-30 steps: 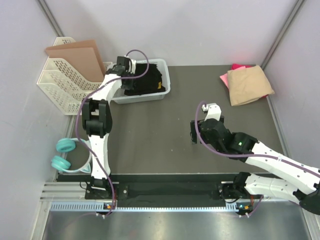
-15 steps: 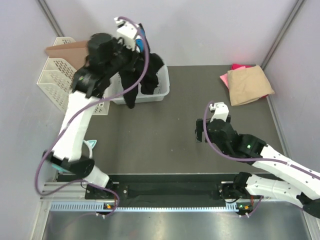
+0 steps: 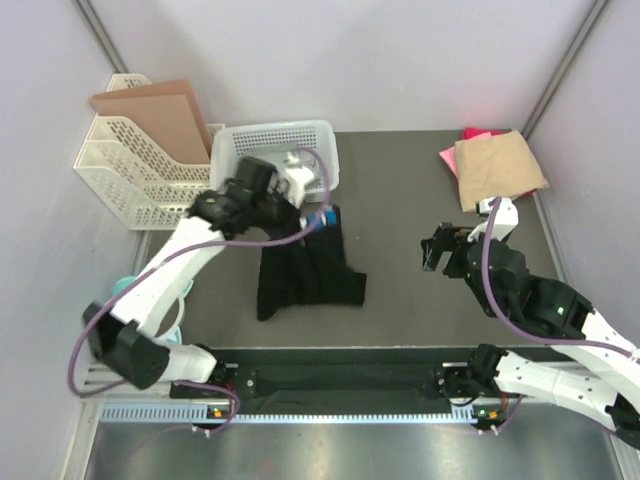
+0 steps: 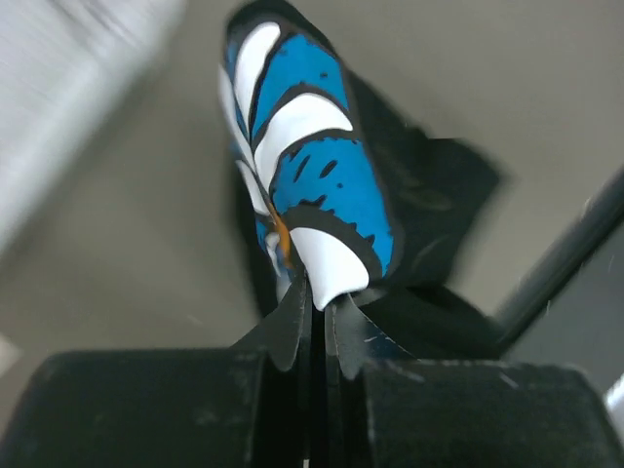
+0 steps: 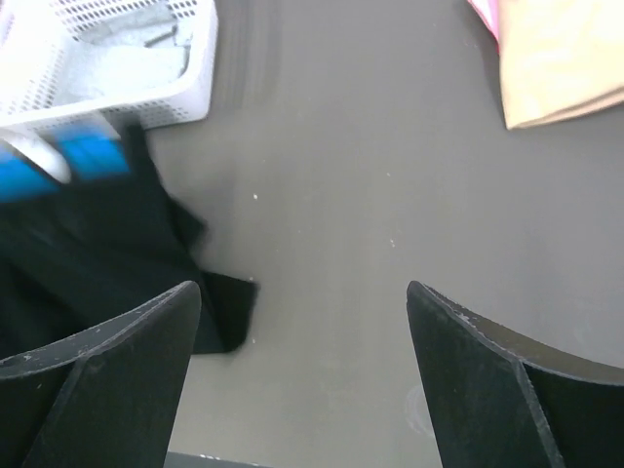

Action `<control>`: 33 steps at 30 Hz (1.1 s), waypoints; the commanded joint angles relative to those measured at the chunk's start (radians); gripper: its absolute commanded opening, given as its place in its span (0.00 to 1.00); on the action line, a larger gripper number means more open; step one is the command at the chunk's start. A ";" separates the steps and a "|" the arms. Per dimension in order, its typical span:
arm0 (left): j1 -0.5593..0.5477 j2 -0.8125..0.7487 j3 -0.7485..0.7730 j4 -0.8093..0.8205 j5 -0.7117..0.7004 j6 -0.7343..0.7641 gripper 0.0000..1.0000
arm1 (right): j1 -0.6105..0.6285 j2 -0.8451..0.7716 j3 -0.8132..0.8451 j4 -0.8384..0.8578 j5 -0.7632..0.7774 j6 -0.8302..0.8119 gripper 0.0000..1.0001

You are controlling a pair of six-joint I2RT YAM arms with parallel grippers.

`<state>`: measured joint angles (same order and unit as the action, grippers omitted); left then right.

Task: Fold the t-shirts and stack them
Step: Move the tshirt to the center of the board, then flatten out the tshirt

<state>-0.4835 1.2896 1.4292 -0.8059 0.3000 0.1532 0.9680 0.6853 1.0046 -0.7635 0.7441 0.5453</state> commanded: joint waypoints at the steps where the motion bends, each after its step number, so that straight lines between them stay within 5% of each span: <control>1: -0.115 0.071 -0.108 -0.033 0.019 0.039 0.00 | 0.015 0.020 0.046 -0.036 0.034 0.039 0.86; 8: -0.176 0.148 -0.092 -0.027 0.065 -0.006 0.00 | 0.015 0.029 0.043 -0.039 0.028 0.050 0.86; 12: -0.170 0.137 -0.036 -0.062 0.029 -0.027 0.75 | 0.017 0.062 0.017 -0.017 -0.050 0.019 0.87; 15: -0.106 0.079 -0.023 -0.064 0.037 -0.044 0.98 | 0.023 0.109 -0.009 -0.004 -0.141 0.015 0.87; 21: 0.008 -0.045 -0.180 -0.027 -0.097 -0.032 0.99 | 0.034 0.144 -0.083 0.076 -0.213 0.024 0.88; 27: 0.022 0.026 -0.384 0.014 -0.243 -0.076 0.94 | 0.069 0.218 -0.162 0.226 -0.401 0.028 0.88; 33: 0.065 0.066 -0.385 0.044 -0.216 -0.069 0.93 | 0.260 0.435 -0.123 0.323 -0.430 -0.028 0.88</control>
<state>-0.4511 1.3666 1.0050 -0.8169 0.0872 0.0940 1.1084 0.9928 0.8303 -0.5571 0.3641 0.5610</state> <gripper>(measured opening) 0.932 0.881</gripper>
